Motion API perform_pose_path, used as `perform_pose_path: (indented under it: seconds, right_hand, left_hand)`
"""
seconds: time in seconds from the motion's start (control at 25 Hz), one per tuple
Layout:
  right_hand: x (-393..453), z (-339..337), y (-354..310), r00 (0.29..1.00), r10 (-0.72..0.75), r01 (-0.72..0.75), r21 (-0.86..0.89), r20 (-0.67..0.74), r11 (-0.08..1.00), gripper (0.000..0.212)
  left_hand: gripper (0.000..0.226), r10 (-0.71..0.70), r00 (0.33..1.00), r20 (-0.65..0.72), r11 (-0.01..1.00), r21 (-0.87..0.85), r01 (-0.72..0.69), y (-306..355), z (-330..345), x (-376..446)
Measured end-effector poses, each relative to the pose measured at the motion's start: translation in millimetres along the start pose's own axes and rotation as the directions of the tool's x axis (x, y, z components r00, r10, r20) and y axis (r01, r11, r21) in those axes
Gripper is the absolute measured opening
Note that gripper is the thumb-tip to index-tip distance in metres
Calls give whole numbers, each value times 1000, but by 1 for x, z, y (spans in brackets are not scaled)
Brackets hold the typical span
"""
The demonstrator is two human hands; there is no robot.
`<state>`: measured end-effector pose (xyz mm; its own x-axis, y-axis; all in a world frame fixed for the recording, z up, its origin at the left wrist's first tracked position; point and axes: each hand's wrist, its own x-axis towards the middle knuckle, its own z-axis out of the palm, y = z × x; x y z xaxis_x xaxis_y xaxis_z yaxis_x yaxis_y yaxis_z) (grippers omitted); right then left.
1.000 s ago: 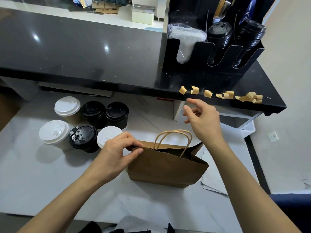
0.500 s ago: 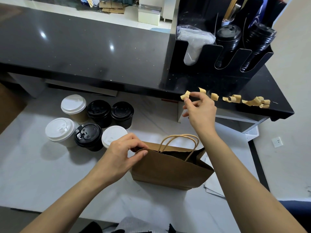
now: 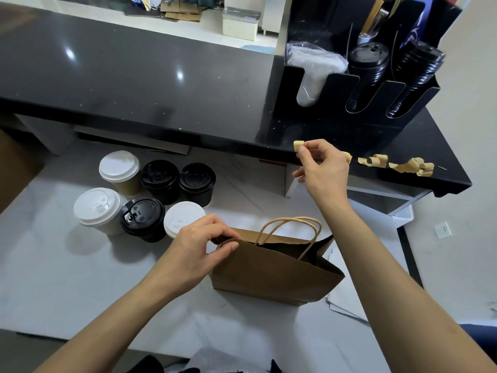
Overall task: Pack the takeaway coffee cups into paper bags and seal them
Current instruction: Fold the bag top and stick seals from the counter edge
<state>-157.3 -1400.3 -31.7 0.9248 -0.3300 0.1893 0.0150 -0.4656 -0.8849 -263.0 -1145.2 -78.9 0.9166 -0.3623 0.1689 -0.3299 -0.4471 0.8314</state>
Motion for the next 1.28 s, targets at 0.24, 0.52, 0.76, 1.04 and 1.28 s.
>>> perform_pose_path:
  seconds: [0.24,0.52,0.76,1.04,1.28]
  right_hand:
    - [0,-7,-16,991,-135,135,-27,-11,991,11]
    - [-14,-28,-27,995,-97,98,92,-22,991,28]
    - [-34,-55,-24,991,86,-64,216,-97,974,20]
    - [-57,-76,-15,967,253,-235,278,-31,931,33]
    - [-92,-96,-14,967,252,-232,320,-23,919,27]
  left_hand:
    - [12,-6,1000,-1,1000,7,6,0,0,-1]
    - [12,-12,1000,-7,1000,8,12,0,1,-1]
    - [12,10,1000,-5,999,31,-10,1,2,1]
    - [12,4,1000,-27,1000,21,-3,3,3,0]
    - [11,4,999,-33,1000,23,-3,3,4,-1]
